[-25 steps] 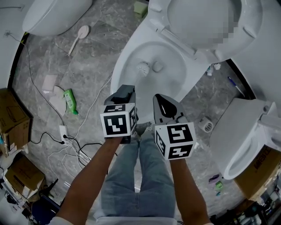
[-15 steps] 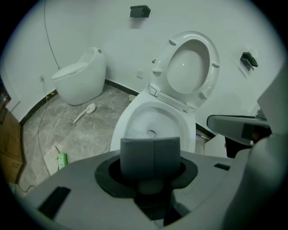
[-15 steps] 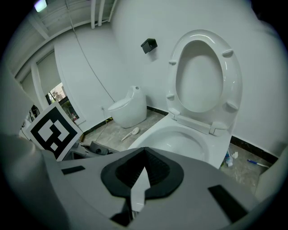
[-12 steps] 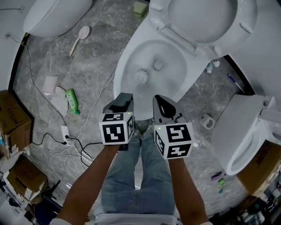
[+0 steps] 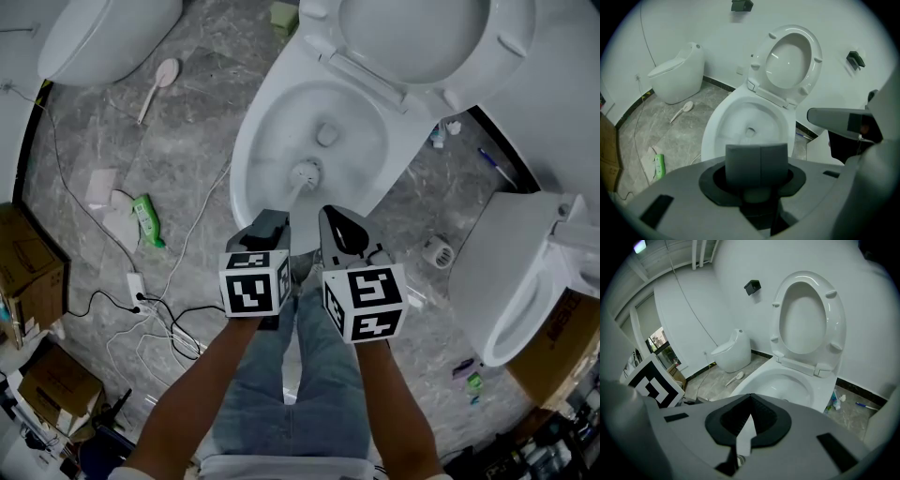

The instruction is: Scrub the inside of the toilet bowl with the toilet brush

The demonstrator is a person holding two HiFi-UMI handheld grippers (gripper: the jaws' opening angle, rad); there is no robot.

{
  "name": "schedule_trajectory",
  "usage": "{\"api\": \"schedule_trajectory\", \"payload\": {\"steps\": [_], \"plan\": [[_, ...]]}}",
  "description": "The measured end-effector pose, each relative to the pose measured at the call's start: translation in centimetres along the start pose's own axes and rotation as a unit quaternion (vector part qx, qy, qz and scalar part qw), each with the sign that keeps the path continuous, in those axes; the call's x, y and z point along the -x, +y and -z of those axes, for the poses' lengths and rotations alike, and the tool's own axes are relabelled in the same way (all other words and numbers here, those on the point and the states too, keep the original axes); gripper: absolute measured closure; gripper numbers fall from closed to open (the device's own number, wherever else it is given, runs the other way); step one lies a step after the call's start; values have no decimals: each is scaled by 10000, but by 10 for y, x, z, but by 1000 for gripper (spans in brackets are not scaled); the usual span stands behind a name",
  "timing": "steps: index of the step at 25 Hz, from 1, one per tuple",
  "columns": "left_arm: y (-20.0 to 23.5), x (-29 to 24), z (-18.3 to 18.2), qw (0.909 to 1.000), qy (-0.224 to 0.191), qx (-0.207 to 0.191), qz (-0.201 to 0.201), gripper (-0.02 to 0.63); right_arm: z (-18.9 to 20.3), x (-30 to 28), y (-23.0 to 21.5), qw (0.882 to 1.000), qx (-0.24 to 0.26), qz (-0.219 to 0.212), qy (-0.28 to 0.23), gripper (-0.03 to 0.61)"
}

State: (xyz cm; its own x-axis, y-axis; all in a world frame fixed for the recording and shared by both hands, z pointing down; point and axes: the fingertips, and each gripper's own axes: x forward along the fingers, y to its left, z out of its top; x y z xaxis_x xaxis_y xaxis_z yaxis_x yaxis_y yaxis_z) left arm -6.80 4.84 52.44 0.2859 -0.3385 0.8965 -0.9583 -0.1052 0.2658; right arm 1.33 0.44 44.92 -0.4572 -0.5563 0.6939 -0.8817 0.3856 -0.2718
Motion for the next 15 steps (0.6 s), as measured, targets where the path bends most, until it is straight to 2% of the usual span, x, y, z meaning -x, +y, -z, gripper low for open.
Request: {"api": "schedule_trajectory", "payload": {"steps": [15], "plan": [[-39, -36, -35, 9989, -138, -59, 433, 457, -5, -6, -32, 10000, -48, 77, 23, 580]]}}
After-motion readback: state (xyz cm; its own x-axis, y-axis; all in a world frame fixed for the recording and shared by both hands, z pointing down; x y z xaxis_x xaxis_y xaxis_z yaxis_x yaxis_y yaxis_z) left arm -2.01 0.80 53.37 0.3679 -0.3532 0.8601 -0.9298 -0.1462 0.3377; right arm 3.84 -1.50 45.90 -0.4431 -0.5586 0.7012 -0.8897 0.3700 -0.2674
